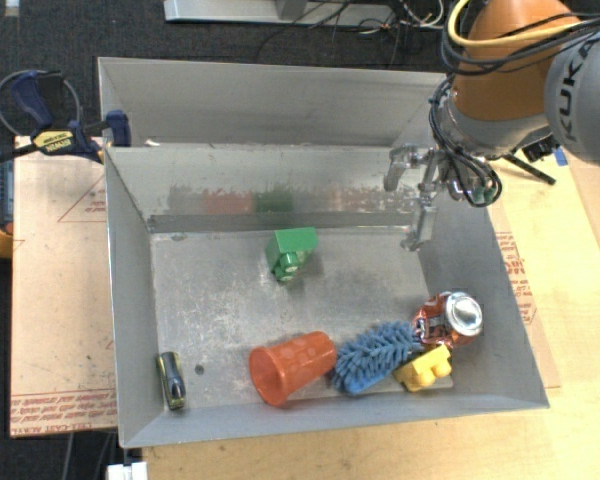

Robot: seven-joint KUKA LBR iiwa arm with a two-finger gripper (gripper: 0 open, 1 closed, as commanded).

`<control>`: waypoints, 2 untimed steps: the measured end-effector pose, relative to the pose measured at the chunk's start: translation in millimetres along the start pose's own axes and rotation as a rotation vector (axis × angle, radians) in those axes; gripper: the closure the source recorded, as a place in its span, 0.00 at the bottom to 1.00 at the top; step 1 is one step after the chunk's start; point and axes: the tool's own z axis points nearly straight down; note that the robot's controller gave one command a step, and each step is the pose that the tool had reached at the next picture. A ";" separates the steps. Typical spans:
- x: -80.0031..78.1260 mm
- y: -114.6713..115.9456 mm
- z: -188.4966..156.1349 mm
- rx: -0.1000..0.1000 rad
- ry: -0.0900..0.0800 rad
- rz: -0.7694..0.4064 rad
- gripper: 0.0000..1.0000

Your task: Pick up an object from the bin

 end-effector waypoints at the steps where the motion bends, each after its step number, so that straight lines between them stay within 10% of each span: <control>1: 0.0 0.0 0.0 0.000 0.000 0.000 0.00; 2: 1.1 14.9 49.7 -0.002 -0.001 -0.168 0.00</control>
Offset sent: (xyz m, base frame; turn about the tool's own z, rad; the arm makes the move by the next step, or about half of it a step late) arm -0.0012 0.0145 -0.0504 -0.1774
